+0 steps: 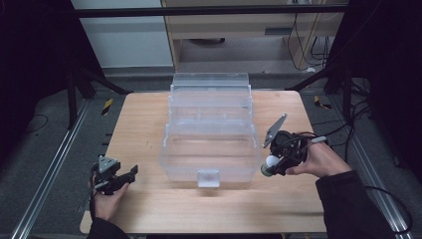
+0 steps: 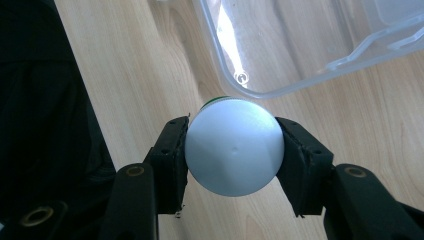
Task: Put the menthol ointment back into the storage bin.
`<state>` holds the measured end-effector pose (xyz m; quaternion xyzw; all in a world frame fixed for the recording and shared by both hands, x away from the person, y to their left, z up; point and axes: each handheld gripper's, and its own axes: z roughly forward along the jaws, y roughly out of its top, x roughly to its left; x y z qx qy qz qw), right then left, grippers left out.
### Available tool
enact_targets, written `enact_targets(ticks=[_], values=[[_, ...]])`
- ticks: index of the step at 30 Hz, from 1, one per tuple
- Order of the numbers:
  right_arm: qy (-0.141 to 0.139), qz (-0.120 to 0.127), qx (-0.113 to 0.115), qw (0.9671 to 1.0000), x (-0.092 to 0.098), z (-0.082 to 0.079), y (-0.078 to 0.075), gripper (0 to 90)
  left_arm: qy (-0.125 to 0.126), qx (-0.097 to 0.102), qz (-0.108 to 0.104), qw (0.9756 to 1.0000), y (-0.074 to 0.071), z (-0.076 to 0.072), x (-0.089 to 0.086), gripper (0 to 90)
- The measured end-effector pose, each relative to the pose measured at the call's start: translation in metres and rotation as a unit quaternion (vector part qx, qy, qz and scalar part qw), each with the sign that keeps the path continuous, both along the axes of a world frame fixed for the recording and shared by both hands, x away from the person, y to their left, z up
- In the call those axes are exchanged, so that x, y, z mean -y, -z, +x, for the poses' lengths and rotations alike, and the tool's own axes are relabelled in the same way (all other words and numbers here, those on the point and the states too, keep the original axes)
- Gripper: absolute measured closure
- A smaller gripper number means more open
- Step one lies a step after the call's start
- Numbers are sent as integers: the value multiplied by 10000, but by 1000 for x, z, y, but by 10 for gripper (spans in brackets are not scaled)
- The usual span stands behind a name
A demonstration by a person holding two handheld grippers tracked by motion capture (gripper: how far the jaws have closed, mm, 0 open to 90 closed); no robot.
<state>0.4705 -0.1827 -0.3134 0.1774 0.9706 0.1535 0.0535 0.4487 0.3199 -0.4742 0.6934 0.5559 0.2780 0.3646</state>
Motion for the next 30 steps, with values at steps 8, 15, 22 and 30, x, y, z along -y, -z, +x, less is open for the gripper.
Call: enact_targets(ticks=[8, 15, 22, 30], values=[[-23, -16, -67, 10000, -8, 8, -5, 502, 3, -3, -8, 10000, 0, 0, 0, 306], [-81, -52, -80, 9999, -17, 19, -7, 502, 4, 0, -11, 10000, 0, 0, -1, 306], [-100, -60, -83, 9999, -26, 29, -4, 502, 11, -2, -10, 10000, 0, 0, 0, 307], [-132, -36, -108, 9998, -34, 42, -1, 502, 13, -5, -9, 10000, 0, 1, -1, 307]])
